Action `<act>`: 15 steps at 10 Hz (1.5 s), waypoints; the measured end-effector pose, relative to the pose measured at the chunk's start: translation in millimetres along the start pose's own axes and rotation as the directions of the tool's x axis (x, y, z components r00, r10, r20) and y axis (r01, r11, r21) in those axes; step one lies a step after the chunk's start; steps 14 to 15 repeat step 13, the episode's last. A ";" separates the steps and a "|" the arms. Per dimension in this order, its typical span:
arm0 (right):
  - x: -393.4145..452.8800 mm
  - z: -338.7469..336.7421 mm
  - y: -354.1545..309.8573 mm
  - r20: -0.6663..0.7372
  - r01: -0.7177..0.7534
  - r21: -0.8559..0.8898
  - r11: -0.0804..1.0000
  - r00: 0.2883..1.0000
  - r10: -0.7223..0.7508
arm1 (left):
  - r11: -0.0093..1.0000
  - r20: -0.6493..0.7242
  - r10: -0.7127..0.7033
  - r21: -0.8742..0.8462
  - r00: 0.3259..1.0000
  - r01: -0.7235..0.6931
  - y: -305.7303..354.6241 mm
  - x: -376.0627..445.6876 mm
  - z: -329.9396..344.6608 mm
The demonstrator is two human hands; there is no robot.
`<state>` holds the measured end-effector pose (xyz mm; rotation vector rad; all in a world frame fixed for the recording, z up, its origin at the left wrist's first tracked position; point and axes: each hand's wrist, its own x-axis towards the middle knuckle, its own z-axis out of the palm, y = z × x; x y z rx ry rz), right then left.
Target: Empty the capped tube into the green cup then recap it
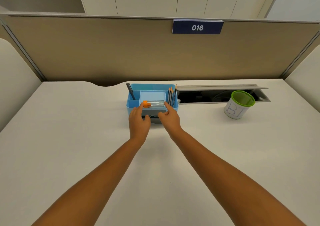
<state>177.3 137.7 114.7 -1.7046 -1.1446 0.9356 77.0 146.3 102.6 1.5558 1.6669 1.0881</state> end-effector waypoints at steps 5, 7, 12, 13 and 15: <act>11.2 5.0 7.5 -0.003 -0.019 -0.046 0.999 1.000 0.019 | 0.970 0.001 0.056 0.235 0.998 -0.054 -7.7 10.0 2.9; 12.7 4.3 8.3 0.006 -0.018 -0.076 0.997 1.000 0.019 | 0.957 0.030 0.081 0.279 0.996 -0.086 -8.0 8.5 3.3; -11.0 -15.5 -4.2 -0.069 0.053 0.023 0.998 0.996 -0.051 | 0.883 0.121 0.273 0.362 0.954 -0.298 -14.5 1.1 -5.3; -42.9 -37.6 -9.1 -0.176 0.232 0.146 0.962 0.963 -0.206 | 0.759 0.167 0.447 0.449 0.879 -0.471 -14.8 -3.5 -11.8; -42.9 -37.6 -9.1 -0.176 0.232 0.146 0.962 0.963 -0.206 | 0.759 0.167 0.447 0.449 0.879 -0.471 -14.8 -3.5 -11.8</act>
